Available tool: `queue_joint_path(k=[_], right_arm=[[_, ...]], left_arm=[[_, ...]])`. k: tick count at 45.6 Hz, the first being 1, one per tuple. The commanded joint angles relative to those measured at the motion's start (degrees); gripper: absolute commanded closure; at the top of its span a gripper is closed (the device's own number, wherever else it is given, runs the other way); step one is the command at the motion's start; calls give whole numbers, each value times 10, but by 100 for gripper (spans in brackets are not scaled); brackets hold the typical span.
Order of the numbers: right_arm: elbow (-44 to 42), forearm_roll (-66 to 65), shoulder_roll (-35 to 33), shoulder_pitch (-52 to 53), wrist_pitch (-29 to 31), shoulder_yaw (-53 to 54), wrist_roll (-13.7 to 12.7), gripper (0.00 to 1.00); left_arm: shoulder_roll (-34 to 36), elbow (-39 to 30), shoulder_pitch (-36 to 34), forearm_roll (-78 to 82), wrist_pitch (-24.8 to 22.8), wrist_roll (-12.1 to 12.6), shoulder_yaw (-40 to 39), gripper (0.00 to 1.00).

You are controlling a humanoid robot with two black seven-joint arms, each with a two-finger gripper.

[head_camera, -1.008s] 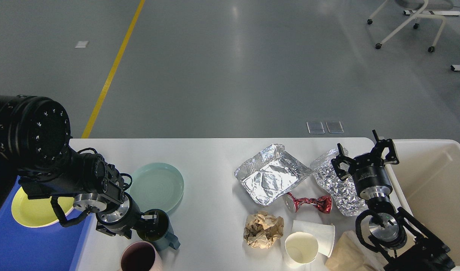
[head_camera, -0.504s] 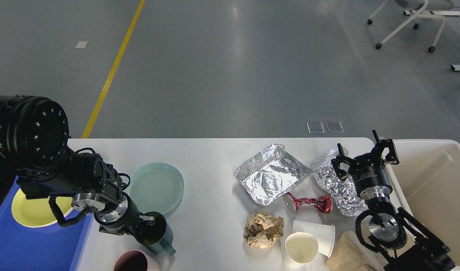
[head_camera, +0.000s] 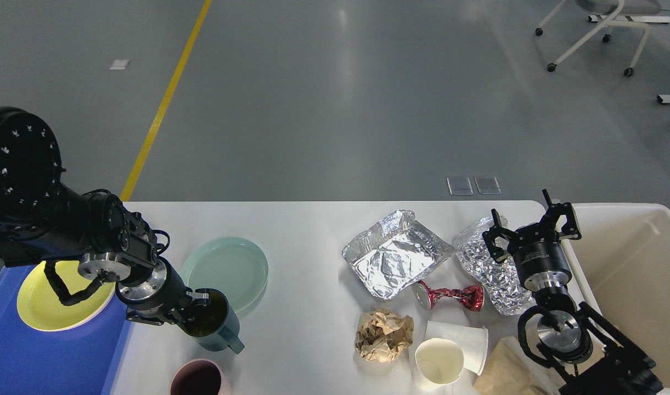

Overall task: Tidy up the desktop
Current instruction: 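Lift the teal mug with the left gripper and carry it toward the tray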

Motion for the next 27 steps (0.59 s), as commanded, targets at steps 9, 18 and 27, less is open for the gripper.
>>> queue_joint_path(k=[9, 18, 27], right_arm=[[0, 0, 0, -1, 0, 0, 0, 0], [0, 0, 0, -1, 0, 1, 0, 0], [0, 0, 0, 0, 0, 1, 0, 0]], left_arm=[[30, -81, -203, 0, -130, -1, 40, 100], [30, -143, -367, 0, -225, -1, 67, 100], [21, -170, -467, 1, -318, -1, 84, 100]])
